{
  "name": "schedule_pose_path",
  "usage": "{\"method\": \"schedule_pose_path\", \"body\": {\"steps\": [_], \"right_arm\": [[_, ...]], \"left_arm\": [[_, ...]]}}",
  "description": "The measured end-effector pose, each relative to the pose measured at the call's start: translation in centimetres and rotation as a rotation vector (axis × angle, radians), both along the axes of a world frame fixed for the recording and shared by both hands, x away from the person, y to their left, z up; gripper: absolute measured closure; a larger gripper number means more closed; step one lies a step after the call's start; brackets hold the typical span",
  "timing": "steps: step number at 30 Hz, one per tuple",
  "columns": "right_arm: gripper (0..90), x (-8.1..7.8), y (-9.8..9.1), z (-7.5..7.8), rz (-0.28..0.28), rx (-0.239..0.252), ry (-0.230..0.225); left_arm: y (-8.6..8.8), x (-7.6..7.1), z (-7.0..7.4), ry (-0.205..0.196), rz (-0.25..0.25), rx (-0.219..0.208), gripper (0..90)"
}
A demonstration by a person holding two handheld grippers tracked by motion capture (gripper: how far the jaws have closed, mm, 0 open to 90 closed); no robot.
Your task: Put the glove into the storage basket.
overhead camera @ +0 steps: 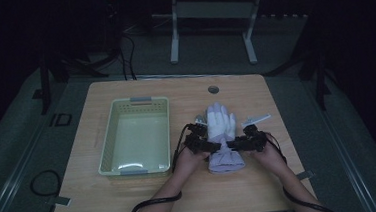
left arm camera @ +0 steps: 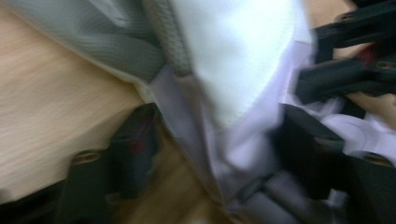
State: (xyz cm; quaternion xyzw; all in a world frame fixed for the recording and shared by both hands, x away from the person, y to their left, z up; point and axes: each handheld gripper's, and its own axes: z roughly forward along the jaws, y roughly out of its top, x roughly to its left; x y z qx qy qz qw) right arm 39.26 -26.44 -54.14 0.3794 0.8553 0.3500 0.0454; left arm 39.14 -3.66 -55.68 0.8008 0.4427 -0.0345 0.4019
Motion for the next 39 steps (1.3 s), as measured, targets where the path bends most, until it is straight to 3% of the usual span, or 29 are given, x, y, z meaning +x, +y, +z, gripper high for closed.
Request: {"method": "schedule_pose_path", "body": {"steps": [1,5,8,12,18,25,34,39], "right_arm": [[76.6,-0.1,0.1,0.2,-0.010,-0.007,-0.011],[79.8,-0.4,0.3,0.5,-0.031,-0.011,-0.029],[81.4,-0.7,0.4,1.2,-0.046,-0.005,-0.052],[81.7,-1.1,0.4,2.4,-0.058,0.002,-0.095],[81.9,-1.5,0.3,4.0,-0.057,0.017,-0.132],[81.9,-2.4,0.6,6.2,-0.052,0.052,-0.186],[81.9,-3.0,1.5,8.1,-0.026,0.092,-0.218],[82.0,-3.1,2.2,8.7,-0.020,0.116,-0.228]], "left_arm": [[0.0,-0.1,0.2,-0.001,-0.004,0.002,44.1],[-0.1,-0.2,0.8,-0.005,-0.013,0.007,58.3],[-0.4,-0.7,2.1,-0.052,-0.024,0.045,63.5],[-0.5,-1.2,3.3,-0.100,-0.011,0.055,65.4],[-0.3,-1.3,5.3,-0.130,-0.044,0.067,67.1],[0.4,-1.9,7.9,-0.192,-0.068,0.080,67.0],[1.8,-1.8,10.4,-0.207,-0.133,0.111,67.0],[2.8,-1.7,11.5,-0.209,-0.141,0.117,67.1]]}}
